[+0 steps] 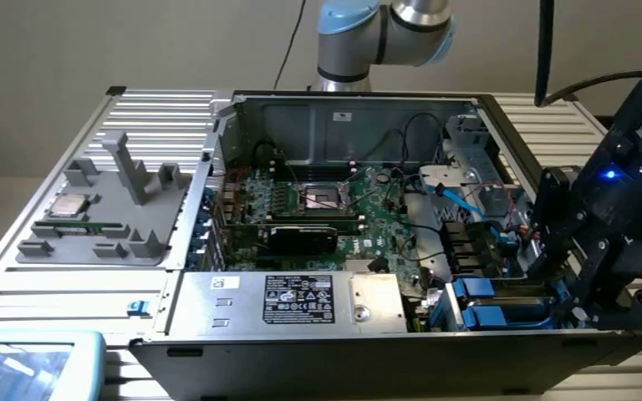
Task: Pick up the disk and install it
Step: 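Insert the first disk wire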
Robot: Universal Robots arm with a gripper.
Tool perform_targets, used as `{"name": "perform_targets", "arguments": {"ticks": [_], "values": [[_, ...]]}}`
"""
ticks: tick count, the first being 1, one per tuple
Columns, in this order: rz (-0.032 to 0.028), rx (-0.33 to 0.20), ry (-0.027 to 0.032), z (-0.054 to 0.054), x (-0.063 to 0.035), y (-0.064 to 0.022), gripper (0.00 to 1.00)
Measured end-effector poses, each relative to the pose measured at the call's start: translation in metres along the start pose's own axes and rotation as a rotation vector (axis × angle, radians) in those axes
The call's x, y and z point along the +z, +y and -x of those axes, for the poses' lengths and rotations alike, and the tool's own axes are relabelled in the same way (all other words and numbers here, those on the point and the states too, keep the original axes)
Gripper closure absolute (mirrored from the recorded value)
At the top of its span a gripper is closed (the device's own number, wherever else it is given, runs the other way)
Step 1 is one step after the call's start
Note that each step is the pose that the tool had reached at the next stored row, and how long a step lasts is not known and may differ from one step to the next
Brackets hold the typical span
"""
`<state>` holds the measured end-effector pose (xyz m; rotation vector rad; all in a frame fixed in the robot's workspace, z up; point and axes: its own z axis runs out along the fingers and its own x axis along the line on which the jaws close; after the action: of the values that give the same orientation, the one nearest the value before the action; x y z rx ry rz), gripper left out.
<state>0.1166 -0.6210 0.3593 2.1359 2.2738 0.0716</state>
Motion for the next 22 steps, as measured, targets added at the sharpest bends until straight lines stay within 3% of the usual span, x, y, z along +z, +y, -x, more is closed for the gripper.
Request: {"name": "perform_targets", "arguments": {"ticks": [1,2,5,7,11,13,18,20,22], "values": [[-0.0042,-0.001,0.0049,0.0,0.0003,0.0009,0.52],[-0.0057,-0.002,0.0138,0.0,0.0006,0.0018,0.52],[-0.0043,-0.003,0.0567,0.0,0.001,0.0048,0.52],[-0.0041,-0.003,0.0812,0.001,0.0014,0.007,0.52],[-0.0088,-0.001,0.1116,0.004,0.0033,0.0101,0.52],[-0.0144,-0.001,0.1211,0.007,0.0047,0.0113,0.52],[-0.0322,-0.007,0.1354,0.01,0.0073,0.0117,0.52],[-0.0374,-0.009,0.1366,0.01,0.0075,0.0116,0.52],[-0.0379,-0.009,0.1367,0.01,0.0075,0.0117,0.52]]}}
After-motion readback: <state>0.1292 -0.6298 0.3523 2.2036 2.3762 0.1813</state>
